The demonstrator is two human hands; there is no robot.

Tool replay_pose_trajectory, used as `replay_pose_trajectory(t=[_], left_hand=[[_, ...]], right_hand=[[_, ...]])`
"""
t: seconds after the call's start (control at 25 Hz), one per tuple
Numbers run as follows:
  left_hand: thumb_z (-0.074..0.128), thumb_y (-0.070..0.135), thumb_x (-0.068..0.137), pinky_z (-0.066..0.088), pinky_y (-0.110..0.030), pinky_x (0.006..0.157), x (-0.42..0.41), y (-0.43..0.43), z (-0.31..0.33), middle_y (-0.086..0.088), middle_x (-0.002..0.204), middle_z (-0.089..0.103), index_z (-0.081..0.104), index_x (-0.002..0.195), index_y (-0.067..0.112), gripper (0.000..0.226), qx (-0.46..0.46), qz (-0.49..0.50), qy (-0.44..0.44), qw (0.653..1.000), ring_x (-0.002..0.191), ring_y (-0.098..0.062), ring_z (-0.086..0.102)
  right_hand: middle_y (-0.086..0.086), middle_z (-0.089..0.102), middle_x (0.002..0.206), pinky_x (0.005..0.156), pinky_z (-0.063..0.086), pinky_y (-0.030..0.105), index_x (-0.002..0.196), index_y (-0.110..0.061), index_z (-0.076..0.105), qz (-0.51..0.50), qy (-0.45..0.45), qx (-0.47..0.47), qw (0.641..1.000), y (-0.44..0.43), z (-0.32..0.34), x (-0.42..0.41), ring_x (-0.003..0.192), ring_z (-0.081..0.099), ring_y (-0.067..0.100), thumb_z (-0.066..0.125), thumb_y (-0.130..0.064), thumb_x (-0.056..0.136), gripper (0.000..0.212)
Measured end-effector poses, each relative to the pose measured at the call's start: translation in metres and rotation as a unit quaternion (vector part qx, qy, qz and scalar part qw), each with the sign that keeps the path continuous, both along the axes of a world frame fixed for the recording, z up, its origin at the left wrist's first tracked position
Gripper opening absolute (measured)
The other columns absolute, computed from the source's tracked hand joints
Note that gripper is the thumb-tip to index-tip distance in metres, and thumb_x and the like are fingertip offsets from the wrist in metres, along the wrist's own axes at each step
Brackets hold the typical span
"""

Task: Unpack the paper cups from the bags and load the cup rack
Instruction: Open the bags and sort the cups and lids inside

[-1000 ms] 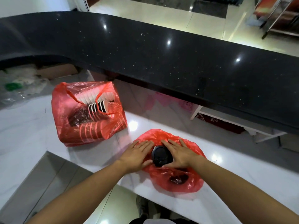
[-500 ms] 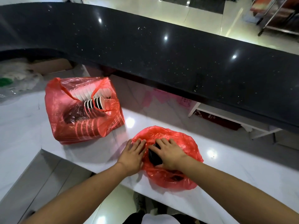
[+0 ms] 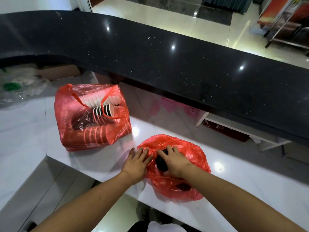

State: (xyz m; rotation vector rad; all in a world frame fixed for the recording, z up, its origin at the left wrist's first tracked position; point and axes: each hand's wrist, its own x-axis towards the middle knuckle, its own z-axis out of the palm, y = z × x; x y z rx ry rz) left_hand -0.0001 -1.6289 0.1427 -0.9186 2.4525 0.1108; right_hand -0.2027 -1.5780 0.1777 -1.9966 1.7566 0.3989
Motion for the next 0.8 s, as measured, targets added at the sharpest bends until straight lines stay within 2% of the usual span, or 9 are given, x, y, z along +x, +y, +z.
replay_pose_trajectory(t=[0.12,0.24,0.32,0.4,0.44,0.56,0.6,0.72,0.8], left_hand=[[0.033,0.046,0.098,0.001,-0.056,0.122,-0.005,-0.01,0.008,-0.007,0.168,-0.002,0.011,0.16,0.028,0.068,0.018,0.018,0.035,0.999,0.154,-0.033,-0.003],[0.041,0.046,0.083,0.019,-0.041,0.122,-0.016,-0.021,0.027,-0.002,0.155,0.04,0.048,0.146,0.023,0.067,0.083,0.13,0.244,0.957,0.146,-0.023,0.03],[0.048,0.031,0.091,0.042,-0.028,0.107,-0.023,-0.023,0.053,-0.002,0.125,0.066,0.067,0.126,0.014,0.043,0.168,0.27,0.433,0.843,0.12,-0.017,0.057],[0.055,0.017,0.1,0.055,-0.024,0.084,-0.026,-0.013,0.08,-0.002,0.104,0.071,0.071,0.116,0.011,0.023,0.314,0.404,0.508,0.693,0.098,-0.018,0.066],[0.059,0.018,0.1,0.059,-0.029,0.08,-0.022,-0.007,0.089,-0.003,0.102,0.073,0.07,0.116,0.012,0.021,0.351,0.436,0.522,0.643,0.096,-0.019,0.069],[0.066,0.023,0.096,0.06,-0.046,0.087,0.01,0.014,0.099,-0.012,0.112,0.073,0.068,0.116,0.014,0.022,0.35,0.482,0.566,0.57,0.102,-0.024,0.072],[0.066,0.021,0.097,0.06,-0.047,0.088,0.026,0.024,0.102,-0.015,0.115,0.072,0.067,0.117,0.011,0.023,0.338,0.519,0.581,0.528,0.102,-0.027,0.072],[0.069,0.022,0.094,0.06,-0.05,0.086,0.087,0.061,0.11,-0.021,0.117,0.07,0.063,0.122,0.004,0.034,0.276,0.611,0.61,0.422,0.1,-0.034,0.072],[0.074,0.024,0.091,0.055,-0.062,0.088,0.132,0.089,0.111,-0.027,0.114,0.069,0.062,0.121,-0.001,0.041,0.234,0.65,0.627,0.361,0.101,-0.043,0.07]], right_hand=[[0.015,0.03,0.134,0.091,0.052,0.051,0.15,-0.031,0.018,-0.02,-0.03,-0.034,0.999,-0.002,0.021,-0.013,0.117,0.042,0.039,0.074,-0.047,0.074,0.095],[0.012,0.032,0.133,0.095,0.049,0.049,0.149,-0.03,0.019,-0.043,-0.061,-0.081,0.994,-0.008,0.039,-0.024,0.118,0.043,0.037,0.075,-0.048,0.07,0.098],[0.01,0.035,0.132,0.099,0.046,0.045,0.148,-0.024,0.023,-0.037,-0.081,-0.125,0.988,-0.013,0.05,-0.022,0.117,0.046,0.036,0.076,-0.047,0.068,0.098],[0.008,0.037,0.135,0.101,0.044,0.042,0.146,-0.022,0.029,-0.016,-0.121,-0.155,0.98,-0.017,0.059,-0.011,0.12,0.045,0.033,0.077,-0.046,0.069,0.094],[0.007,0.035,0.138,0.102,0.044,0.043,0.146,-0.025,0.029,0.002,-0.144,-0.161,0.977,-0.019,0.062,-0.003,0.123,0.043,0.032,0.077,-0.048,0.068,0.094],[0.01,0.027,0.148,0.108,0.042,0.042,0.153,-0.033,0.022,0.046,-0.219,-0.163,0.961,-0.021,0.063,0.024,0.133,0.038,0.031,0.08,-0.053,0.066,0.106],[0.009,0.028,0.148,0.109,0.042,0.039,0.153,-0.032,0.021,0.058,-0.254,-0.163,0.952,-0.021,0.063,0.036,0.133,0.039,0.028,0.082,-0.052,0.066,0.109],[0.001,0.037,0.138,0.105,0.041,0.023,0.145,-0.023,0.034,0.109,-0.324,-0.151,0.928,-0.014,0.065,0.089,0.123,0.046,0.017,0.085,-0.047,0.069,0.094],[0.002,0.04,0.136,0.1,0.039,0.017,0.14,-0.017,0.041,0.163,-0.329,-0.14,0.92,-0.008,0.068,0.136,0.119,0.049,0.019,0.083,-0.046,0.074,0.083]])
